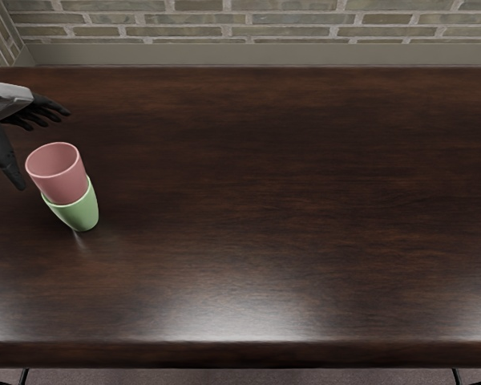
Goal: Pick up cup and place in cup with left hand
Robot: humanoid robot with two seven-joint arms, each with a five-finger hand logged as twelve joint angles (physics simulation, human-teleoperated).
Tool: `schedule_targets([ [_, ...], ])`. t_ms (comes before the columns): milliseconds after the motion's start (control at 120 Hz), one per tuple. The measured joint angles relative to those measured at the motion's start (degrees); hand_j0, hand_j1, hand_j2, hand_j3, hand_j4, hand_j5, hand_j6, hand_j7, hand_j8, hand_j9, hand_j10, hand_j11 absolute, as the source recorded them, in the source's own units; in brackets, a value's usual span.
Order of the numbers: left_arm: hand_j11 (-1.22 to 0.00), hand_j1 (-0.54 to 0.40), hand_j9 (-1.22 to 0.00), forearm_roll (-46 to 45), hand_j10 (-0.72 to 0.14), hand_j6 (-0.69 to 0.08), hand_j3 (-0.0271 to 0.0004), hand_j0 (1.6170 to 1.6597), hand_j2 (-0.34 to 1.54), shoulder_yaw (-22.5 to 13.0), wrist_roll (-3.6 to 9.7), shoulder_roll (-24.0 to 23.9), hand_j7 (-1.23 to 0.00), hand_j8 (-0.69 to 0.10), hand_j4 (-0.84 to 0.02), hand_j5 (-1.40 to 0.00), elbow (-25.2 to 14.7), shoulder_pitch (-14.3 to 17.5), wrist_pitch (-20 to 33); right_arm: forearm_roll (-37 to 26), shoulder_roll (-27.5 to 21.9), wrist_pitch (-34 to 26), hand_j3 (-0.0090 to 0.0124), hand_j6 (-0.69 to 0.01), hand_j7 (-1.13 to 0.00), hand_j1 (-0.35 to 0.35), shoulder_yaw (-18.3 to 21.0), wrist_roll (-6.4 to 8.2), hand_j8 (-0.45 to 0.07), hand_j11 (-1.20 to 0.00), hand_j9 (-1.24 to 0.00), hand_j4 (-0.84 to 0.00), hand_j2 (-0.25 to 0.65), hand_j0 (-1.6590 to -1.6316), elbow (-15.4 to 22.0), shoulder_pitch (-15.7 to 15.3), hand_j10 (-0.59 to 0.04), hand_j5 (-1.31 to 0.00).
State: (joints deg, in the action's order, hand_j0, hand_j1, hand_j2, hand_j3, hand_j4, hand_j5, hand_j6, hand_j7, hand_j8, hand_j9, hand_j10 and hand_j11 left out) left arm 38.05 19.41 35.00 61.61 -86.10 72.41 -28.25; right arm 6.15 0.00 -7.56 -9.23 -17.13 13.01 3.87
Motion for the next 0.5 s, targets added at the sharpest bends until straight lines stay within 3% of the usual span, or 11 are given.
schedule_targets([
  [500, -0.13, 0.232, -0.13, -0.43, -0.106, -0.109, 0.0, 1.658, 0.02, 0.0, 0.0, 0.23, -0.13, -0.108, -0.108, -0.13, 0.39, -0.05, 0.8, 0.0, 0.0, 0.0, 0.0, -0.029, -0.04, -0.314, 0.05, -0.1, -0.029, -0.04, -0.04, -0.029, -0.006, -1.6581, 0.0, 0.0, -0.029, -0.04],
])
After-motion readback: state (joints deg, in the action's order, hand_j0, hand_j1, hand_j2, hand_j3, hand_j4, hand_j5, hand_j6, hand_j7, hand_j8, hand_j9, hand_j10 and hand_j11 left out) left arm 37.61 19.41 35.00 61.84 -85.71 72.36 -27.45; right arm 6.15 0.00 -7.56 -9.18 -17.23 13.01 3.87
